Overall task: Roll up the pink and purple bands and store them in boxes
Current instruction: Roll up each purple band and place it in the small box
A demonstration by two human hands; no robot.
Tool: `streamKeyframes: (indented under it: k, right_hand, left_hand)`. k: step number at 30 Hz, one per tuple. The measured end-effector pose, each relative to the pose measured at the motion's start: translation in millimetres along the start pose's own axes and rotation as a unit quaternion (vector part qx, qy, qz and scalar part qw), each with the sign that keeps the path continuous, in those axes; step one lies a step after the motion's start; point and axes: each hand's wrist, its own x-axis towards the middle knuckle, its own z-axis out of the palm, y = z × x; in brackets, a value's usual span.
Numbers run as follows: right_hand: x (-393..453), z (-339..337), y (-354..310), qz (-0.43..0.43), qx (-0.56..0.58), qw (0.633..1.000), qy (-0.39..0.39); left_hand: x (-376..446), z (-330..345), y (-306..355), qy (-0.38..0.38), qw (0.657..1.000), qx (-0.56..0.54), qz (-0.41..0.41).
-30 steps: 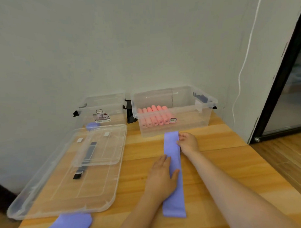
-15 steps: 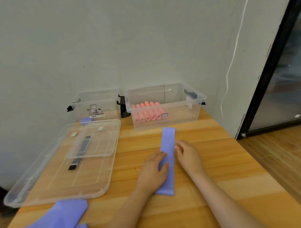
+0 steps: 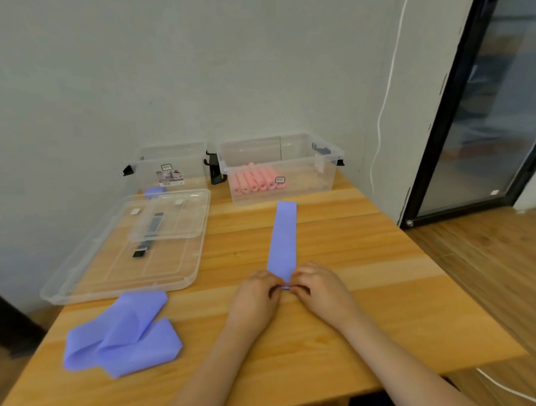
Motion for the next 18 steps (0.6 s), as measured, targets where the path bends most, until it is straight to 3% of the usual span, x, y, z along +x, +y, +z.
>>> streamKeyframes:
  k: [7,18]
  right_hand:
    - [-16.0,-4.4,-3.0,0.088,0.077,0.992,0.050]
    - [-17.7,-7.4,-2.1,0.131,0.181,0.974,0.030]
  left_hand:
    - [-4.3,-2.1,3.7,0.010,1.000,-0.006,-0.003]
    - [-5.3,-6.0,3.2,-0.007,0.995,-0.083,-0.048]
